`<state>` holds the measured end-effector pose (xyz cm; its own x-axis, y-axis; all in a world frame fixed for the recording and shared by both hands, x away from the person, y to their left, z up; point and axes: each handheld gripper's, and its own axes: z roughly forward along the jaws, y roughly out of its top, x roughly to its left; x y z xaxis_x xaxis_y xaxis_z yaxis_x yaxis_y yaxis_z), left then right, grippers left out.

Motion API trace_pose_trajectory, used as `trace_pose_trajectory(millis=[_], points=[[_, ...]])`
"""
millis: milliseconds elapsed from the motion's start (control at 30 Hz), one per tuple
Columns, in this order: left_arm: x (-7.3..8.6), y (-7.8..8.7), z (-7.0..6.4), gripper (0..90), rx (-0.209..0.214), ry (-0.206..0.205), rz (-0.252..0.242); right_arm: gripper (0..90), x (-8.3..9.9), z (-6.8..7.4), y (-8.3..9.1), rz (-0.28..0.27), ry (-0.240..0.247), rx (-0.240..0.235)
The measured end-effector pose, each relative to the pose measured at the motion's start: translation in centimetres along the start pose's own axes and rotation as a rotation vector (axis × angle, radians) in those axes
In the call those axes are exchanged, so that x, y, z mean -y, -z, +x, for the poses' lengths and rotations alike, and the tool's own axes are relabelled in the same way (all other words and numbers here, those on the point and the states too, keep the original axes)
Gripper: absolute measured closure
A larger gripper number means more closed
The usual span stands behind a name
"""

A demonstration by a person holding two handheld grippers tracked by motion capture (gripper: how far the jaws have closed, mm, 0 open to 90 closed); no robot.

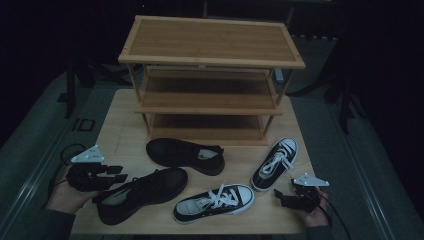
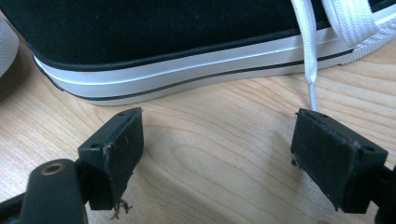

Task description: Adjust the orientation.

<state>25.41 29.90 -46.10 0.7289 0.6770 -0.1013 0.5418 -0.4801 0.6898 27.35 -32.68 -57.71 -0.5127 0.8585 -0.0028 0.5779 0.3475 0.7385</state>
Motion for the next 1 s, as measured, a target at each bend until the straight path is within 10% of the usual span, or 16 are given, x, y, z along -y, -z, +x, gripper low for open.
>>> trace_pose_trajectory(millis=[467, 1000], points=[[1.4, 0.0, -0.9, 59.8, 0.042, -0.021, 0.017, 17.0, 0.0, 0.0, 0.0, 0.0, 0.0, 0.0], [-0.3, -4.6, -1.6, 64.7, -0.023, -0.094, 0.215, 16.9, 0.0, 0.0, 0.0, 0.0, 0.001, -0.001]])
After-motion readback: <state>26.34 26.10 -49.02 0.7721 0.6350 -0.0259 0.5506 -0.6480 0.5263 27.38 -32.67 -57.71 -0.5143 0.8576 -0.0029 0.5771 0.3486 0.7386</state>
